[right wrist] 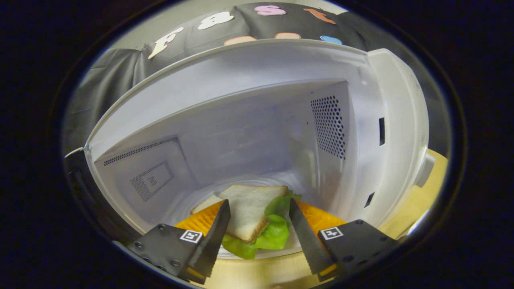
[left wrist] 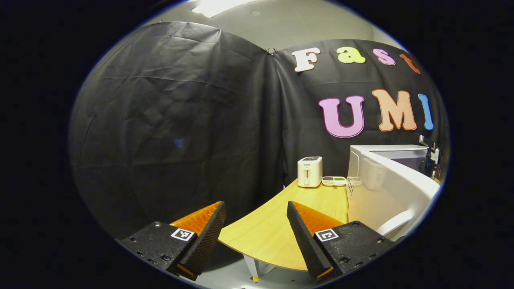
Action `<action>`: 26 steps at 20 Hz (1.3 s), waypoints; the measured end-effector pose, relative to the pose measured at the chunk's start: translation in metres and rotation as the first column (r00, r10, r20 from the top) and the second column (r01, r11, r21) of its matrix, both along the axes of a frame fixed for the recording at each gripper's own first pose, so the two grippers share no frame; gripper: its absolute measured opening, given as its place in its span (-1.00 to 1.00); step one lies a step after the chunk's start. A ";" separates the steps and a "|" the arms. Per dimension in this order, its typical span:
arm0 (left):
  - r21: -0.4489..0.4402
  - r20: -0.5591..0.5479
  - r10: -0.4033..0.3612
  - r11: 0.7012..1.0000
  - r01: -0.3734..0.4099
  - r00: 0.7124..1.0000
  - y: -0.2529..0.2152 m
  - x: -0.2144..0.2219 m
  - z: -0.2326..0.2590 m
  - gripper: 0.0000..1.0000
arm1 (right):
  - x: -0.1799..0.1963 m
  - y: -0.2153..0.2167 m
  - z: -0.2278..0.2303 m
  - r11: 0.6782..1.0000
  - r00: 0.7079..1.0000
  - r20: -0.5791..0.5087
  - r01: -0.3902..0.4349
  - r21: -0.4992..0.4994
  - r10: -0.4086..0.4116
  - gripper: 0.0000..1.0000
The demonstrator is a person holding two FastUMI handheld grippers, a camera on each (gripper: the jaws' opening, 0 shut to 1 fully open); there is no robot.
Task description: Open the microwave oven with the left hand, put the food in, and close the microwave oven.
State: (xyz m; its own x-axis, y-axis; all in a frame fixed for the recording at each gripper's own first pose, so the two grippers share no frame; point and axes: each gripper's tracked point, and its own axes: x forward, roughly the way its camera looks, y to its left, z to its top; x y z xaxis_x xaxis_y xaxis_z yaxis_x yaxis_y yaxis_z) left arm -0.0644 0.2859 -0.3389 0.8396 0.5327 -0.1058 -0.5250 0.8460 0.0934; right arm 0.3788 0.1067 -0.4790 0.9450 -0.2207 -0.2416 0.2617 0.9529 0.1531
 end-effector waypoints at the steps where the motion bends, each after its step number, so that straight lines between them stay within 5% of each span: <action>1: -0.001 0.000 -0.001 1.000 0.001 1.000 0.000 0.000 -0.001 0.87 | -0.001 0.002 0.000 1.000 1.000 -0.001 -0.009 -0.003 0.009 0.76; 7: 0.001 0.016 -0.028 1.000 0.028 0.999 -0.006 0.002 0.004 0.87 | -0.021 0.005 0.028 0.991 0.997 0.053 -0.041 -0.124 0.048 0.95; 9: -0.001 0.021 -0.044 0.999 0.044 0.999 -0.011 0.003 0.006 0.83 | -0.030 0.006 0.040 0.988 0.995 0.076 -0.060 -0.144 0.071 0.83; 13: -0.009 0.030 -0.090 0.996 0.091 0.995 -0.022 0.007 0.007 0.59 | -0.056 0.023 0.058 0.975 0.979 0.067 -0.183 -0.125 0.192 0.84; 20: 0.005 0.063 -0.143 0.990 0.143 0.988 -0.041 0.010 0.016 -0.67 | -0.133 0.018 0.100 0.929 0.941 0.085 -0.304 -0.210 0.327 0.83; 22: 0.000 0.064 -0.164 0.986 0.164 0.984 -0.049 0.009 0.016 -0.82 | -0.154 0.007 0.113 0.925 0.938 0.098 -0.305 -0.226 0.333 0.95; 26: -0.009 0.070 -0.197 0.980 0.199 0.978 -0.061 0.011 0.018 -0.99 | -0.194 -0.028 0.139 0.928 0.939 0.127 -0.284 -0.240 0.320 0.83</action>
State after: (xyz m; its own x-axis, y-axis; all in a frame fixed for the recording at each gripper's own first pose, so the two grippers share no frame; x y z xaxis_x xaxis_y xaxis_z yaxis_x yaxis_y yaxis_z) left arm -0.0535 0.2248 -0.3207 0.9338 0.3539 -0.0522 -0.3516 0.9349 0.0486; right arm 0.1851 0.0782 -0.3396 0.9969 0.0519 -0.0597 -0.0548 0.9974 -0.0477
